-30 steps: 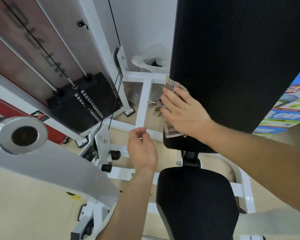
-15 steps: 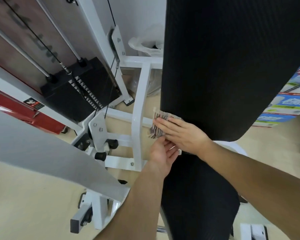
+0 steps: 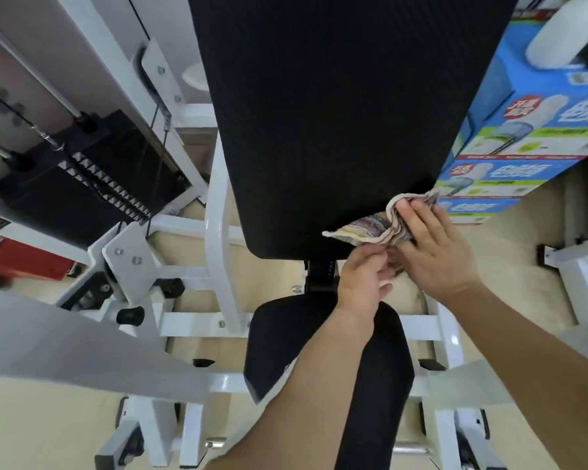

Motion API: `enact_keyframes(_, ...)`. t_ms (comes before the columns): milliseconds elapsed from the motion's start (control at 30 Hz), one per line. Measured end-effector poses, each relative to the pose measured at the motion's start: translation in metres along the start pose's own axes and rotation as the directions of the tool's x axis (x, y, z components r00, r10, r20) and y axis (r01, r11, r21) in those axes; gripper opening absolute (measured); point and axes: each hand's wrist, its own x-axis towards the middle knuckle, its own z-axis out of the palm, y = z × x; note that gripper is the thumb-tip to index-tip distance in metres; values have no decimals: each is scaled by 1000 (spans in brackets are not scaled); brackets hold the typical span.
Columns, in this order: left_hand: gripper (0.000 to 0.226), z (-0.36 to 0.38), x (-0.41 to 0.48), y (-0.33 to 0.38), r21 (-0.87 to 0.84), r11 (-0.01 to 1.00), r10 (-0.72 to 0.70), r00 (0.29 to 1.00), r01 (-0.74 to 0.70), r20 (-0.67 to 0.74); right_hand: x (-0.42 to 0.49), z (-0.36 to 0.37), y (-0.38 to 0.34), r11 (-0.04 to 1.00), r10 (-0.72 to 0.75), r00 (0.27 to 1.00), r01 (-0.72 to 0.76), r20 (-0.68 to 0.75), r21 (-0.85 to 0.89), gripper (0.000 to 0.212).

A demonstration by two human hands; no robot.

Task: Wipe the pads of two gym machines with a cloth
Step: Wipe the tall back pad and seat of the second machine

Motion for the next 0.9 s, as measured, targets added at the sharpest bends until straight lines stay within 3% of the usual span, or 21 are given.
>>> enact_keyframes(167,24,-19,0,-3,-72,995,64,998,-63,6,15,13,-24,951,292,945,-269,-150,153,21)
enact_keyframes(267,23,-36,-1,-11,-75,997,11,1000,-12,-21,38,13,-40,858,498,844,-445,-200,256,30)
enact_keyframes(333,23,-48,-1,-19,-59,998,-23,998,19,-66,56,8,-55,698,690,713,-609,-125,377,40)
enact_keyframes(433,23,-68,-2,-24,-41,998,-43,993,38,-110,82,-2,-72,274,926,372,-784,67,558,61)
enact_keyframes(467,23,-74,-2,-24,-35,999,-45,992,41,-121,87,-4,-74,201,951,301,-779,72,594,61)
enact_keyframes(600,24,-90,-3,-18,-36,998,-51,984,46,-168,94,-9,-77,56,981,164,-745,101,664,46)
enact_keyframes(733,22,-91,-4,-8,-4,999,-47,975,47,-219,97,-12,-83,-253,962,-113,-718,250,649,58)
enact_keyframes(800,21,-90,-4,0,36,998,-39,973,48,-228,100,-17,-86,-372,927,-221,-653,304,659,51)
enact_keyframes(900,19,-91,-6,13,110,990,-61,978,84,-197,111,-22,-98,-548,834,-350,-439,426,712,46)
